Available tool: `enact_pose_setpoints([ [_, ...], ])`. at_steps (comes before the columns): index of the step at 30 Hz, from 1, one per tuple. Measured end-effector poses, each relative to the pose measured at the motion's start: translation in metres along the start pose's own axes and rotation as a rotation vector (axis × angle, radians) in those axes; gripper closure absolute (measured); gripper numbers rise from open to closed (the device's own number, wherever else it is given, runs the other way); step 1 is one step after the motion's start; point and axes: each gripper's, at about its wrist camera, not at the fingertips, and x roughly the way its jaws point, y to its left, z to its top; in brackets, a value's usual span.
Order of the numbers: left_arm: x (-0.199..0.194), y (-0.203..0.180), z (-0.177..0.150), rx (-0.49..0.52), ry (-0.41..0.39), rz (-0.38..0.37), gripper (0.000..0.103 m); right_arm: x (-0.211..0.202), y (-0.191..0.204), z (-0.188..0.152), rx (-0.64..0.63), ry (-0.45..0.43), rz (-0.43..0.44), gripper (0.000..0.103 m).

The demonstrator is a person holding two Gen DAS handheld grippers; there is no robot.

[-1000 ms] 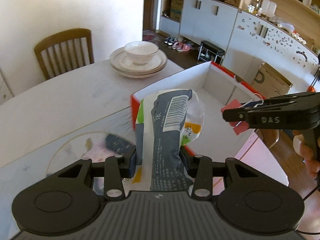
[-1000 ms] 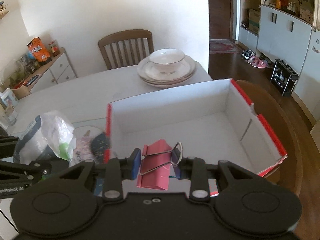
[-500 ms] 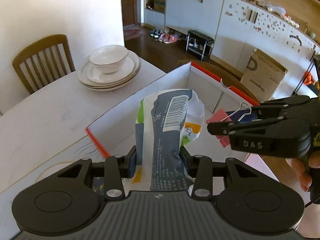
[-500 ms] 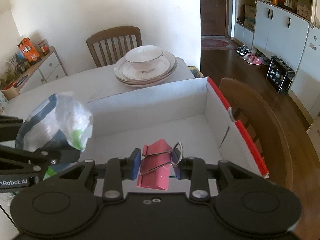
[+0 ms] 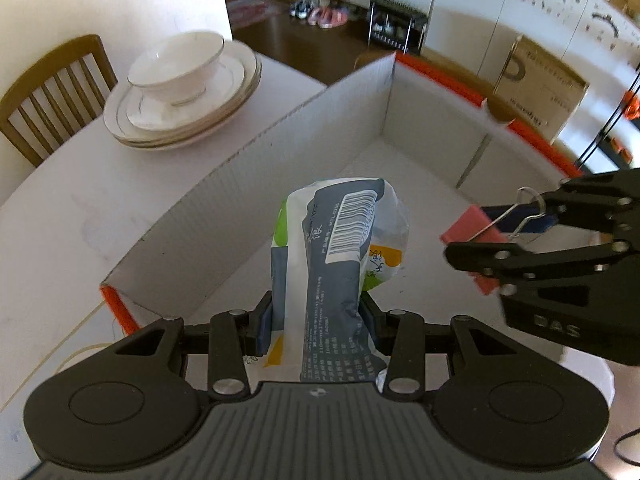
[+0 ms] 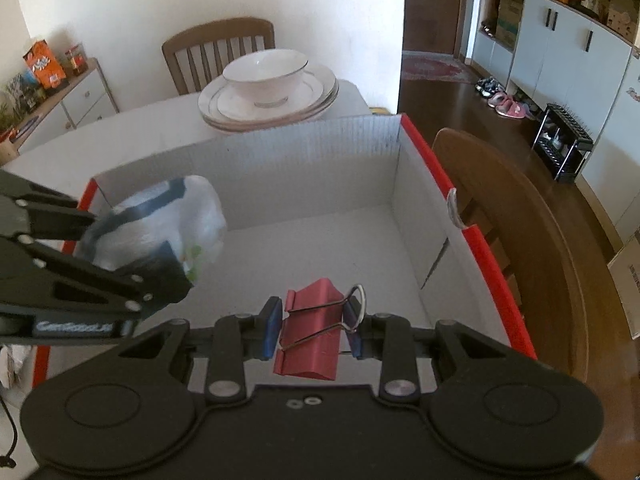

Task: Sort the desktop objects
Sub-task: 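Lower both held items into the box and open both tools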

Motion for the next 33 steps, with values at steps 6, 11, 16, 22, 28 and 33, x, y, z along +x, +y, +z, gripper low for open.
enact_pose_setpoints([
  [6,0.025,0.006,0.004,-0.012,0.073,-0.019,0.062,0.011,0.002,0.0,-0.034,0.042,0.006,0.071],
  [11,0.041,0.003,0.005,0.033,0.131,-0.018,0.062,0.019,0.005,-0.002,-0.058,0.077,0.006,0.071],
  [16,0.051,0.001,0.003,0.056,0.191,-0.032,0.061,0.025,0.008,-0.004,-0.07,0.11,0.004,0.071],
  [22,0.055,0.003,0.004,0.059,0.227,-0.058,0.06,0.03,0.012,-0.007,-0.087,0.132,0.003,0.071],
  [28,0.055,0.001,0.004,0.081,0.235,-0.052,0.059,0.034,0.011,-0.009,-0.097,0.151,-0.001,0.071],
  [33,0.05,0.002,0.002,0.08,0.213,-0.049,0.054,0.034,0.006,-0.009,-0.087,0.16,0.003,0.067],
])
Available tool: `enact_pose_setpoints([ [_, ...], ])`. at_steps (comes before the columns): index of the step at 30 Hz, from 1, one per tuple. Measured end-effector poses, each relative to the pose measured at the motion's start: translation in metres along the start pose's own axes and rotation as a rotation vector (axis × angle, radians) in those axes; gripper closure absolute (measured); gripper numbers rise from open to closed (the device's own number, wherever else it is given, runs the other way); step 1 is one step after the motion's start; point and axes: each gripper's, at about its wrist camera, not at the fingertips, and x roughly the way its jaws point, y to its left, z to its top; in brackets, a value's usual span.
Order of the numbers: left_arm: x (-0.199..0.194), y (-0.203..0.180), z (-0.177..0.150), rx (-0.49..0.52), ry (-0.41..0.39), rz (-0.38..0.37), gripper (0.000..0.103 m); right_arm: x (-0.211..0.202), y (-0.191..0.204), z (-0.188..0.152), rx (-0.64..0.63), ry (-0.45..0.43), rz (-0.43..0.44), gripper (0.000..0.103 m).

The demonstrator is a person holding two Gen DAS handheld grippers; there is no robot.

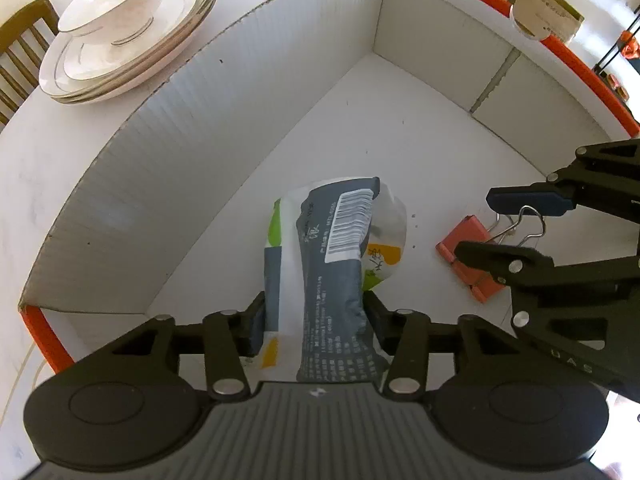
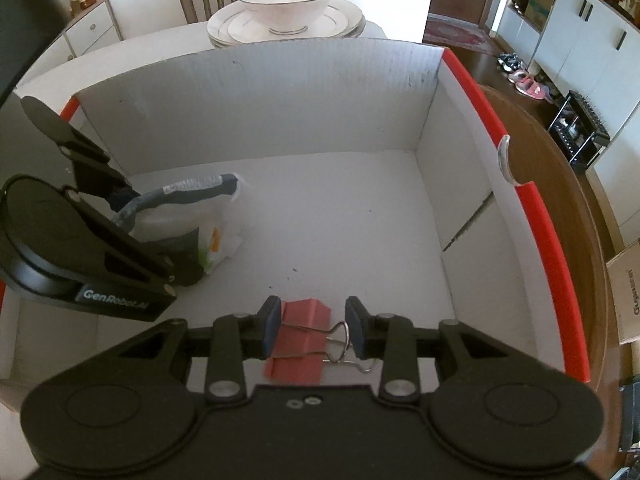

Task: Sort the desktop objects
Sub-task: 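Lower both held items into the box and open both tools, then withdraw both tools from the box back toward the item pile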

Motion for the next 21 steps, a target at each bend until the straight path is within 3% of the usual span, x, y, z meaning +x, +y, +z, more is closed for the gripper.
enact_pose_setpoints([
  [4,-0.006,0.001,-0.003,0.003,-0.024,0.006,0.05,-0.004,0.002,-0.002,-0.012,-0.008,0.001,0.062],
  [6,-0.005,-0.002,0.002,0.01,-0.049,0.011,0.046,-0.007,0.001,-0.004,-0.01,-0.017,0.006,0.047],
  [17,-0.044,-0.002,-0.013,-0.001,-0.177,0.02,0.032,-0.044,-0.001,-0.01,-0.006,-0.099,0.053,0.026],
  [21,-0.06,0.002,-0.023,-0.015,-0.219,0.017,0.031,-0.061,0.0,-0.013,-0.001,-0.143,0.063,0.02],
])
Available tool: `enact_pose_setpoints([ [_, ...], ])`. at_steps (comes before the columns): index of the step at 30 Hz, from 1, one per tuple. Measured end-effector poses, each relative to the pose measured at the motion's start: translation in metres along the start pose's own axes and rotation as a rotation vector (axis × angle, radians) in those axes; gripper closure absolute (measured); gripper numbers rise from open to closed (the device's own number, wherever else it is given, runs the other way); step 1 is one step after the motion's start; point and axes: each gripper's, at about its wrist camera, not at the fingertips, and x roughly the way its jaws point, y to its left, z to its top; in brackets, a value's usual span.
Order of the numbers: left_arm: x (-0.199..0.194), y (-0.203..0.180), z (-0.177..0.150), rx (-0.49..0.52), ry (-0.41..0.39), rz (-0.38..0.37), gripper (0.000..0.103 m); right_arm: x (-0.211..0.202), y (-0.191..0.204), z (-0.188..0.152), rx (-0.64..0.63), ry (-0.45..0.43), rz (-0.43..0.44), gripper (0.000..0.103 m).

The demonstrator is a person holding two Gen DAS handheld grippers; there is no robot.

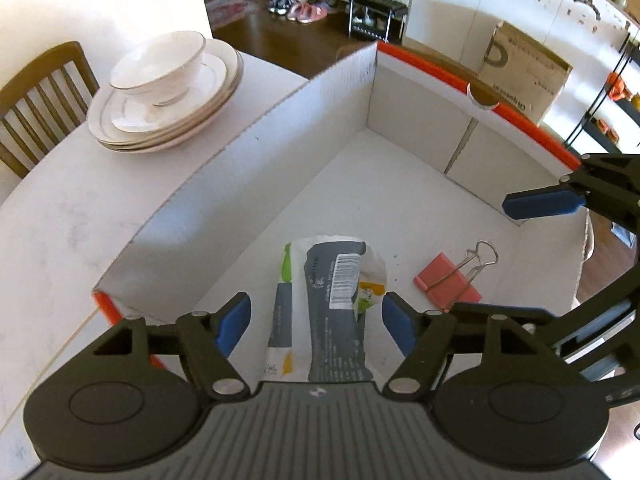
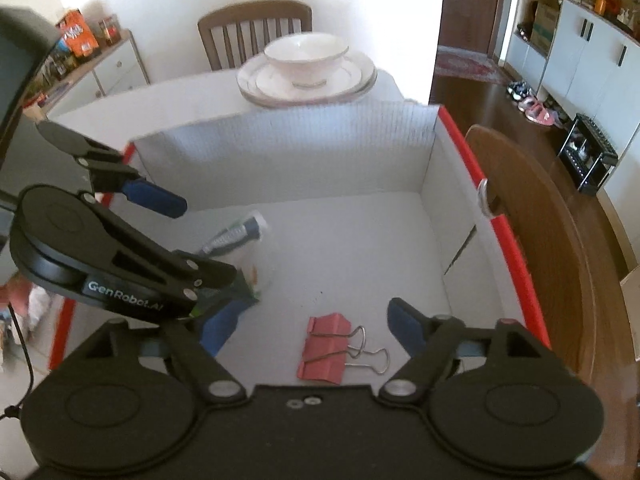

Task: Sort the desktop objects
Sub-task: 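Withdraw both tools from the box back toward the item pile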

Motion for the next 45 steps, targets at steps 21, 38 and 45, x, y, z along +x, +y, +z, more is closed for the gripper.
enact_pose_setpoints([
  [21,-0.081,0.016,-0.047,-0.022,-0.223,-0.038,0.029,-0.052,0.048,-0.008,0.029,-0.143,0.001,0.006],
  [38,-0.123,0.059,-0.116,-0.017,-0.292,-0.05,0.005,-0.069,0.119,-0.027,0.07,-0.193,-0.02,0.004],
  [45,-0.132,0.087,-0.157,-0.034,-0.292,-0.042,0.002,-0.064,0.156,-0.038,0.078,-0.189,-0.022,0.004],
])
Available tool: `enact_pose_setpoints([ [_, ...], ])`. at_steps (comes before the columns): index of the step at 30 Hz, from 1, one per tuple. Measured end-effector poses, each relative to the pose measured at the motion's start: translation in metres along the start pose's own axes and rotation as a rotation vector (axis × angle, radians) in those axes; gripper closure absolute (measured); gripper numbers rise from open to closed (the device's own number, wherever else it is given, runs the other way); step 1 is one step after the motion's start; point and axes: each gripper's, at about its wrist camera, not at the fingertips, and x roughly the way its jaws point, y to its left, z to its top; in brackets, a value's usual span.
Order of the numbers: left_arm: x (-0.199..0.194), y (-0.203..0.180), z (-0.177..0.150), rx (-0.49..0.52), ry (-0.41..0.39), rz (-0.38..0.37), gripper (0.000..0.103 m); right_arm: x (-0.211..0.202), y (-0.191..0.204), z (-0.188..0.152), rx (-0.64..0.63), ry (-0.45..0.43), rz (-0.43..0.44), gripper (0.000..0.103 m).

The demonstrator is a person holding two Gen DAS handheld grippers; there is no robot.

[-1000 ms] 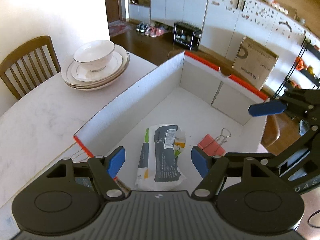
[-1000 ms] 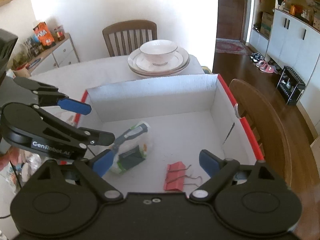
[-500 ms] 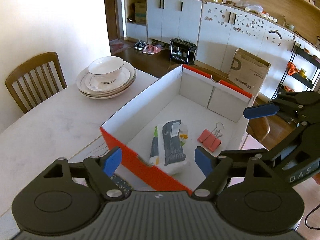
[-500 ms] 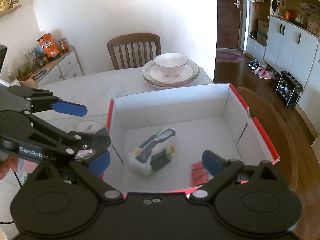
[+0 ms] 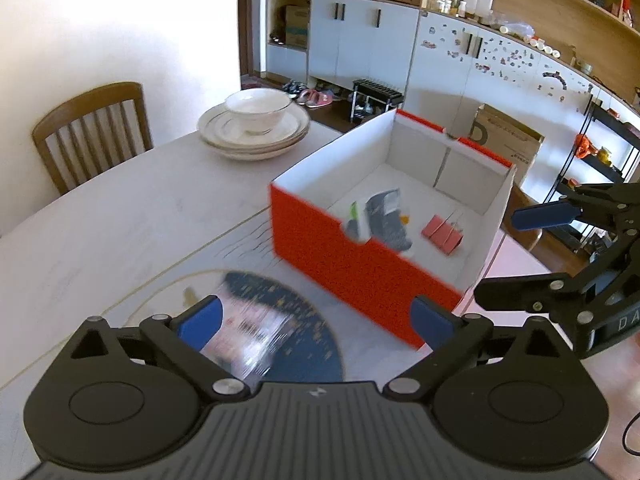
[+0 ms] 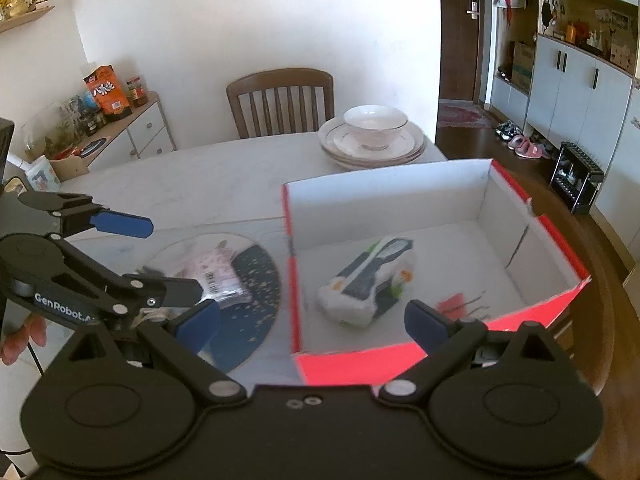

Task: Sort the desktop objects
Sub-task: 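Withdraw both tools from the box back toward the item pile, then move left tool to the chicken-breast pouch while right tool closes on the white cloth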

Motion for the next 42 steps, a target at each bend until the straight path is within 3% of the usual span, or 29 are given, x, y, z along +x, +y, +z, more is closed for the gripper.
enact_pose_setpoints([
  [16,-0.052,0.056,-0.09,-0.022,-0.017,0.006,0.002,0.022,0.072,-0.02,0.01,0.027,-0.014,0.004],
  [28,-0.065,0.076,-0.149,-0.006,-0.021,-0.007,0.002,0.042,0.109,-0.031,0.017,0.044,-0.025,0.004],
  [42,-0.054,0.073,-0.197,0.157,0.014,0.008,0.002,0.073,0.155,-0.05,-0.045,0.095,-0.027,0.005],
])
